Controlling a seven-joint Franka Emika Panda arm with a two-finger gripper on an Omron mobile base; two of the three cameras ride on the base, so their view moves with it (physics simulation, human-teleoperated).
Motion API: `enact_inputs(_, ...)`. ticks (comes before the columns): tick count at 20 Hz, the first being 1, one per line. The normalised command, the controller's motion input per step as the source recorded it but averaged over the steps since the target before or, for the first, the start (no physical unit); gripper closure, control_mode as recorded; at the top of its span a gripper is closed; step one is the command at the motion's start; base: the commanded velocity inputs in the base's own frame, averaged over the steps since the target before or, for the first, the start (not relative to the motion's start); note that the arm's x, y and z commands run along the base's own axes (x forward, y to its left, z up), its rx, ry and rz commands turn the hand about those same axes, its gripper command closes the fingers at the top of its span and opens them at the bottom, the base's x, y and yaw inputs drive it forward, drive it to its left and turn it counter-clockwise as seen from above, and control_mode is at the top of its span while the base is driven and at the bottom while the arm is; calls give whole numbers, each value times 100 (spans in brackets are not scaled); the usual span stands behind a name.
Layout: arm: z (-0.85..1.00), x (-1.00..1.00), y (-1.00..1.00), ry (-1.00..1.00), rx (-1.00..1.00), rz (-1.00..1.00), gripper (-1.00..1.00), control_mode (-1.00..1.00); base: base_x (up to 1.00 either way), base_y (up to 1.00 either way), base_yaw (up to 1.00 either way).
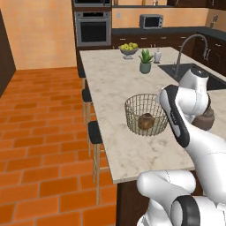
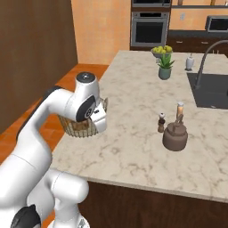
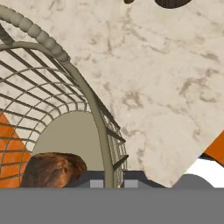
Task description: Open the cabinet, pick up the bread from the cabinet and place it in the basket. Then move the basket to the dining counter.
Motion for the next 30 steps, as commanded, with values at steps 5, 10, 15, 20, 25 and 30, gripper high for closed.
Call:
enact_inputs(5, -26, 100, -5, 2, 1, 0, 100, -100, 0, 0, 0)
enact_inputs(10, -46, 100, -1, 5, 2, 0, 100, -100, 0, 0, 0)
enact_inputs(15, -53, 100, 0, 7, 1, 0, 100, -100, 0, 0, 0)
enact_inputs(20, -40, 100, 0, 0, 0, 0, 100, -100, 0, 0, 0)
enact_inputs(25, -47, 77, 0, -1, 0, 0, 100, -100, 0, 0, 0)
enact_inputs(30, -58, 39, 0, -2, 0, 0, 100, -100, 0, 0, 0)
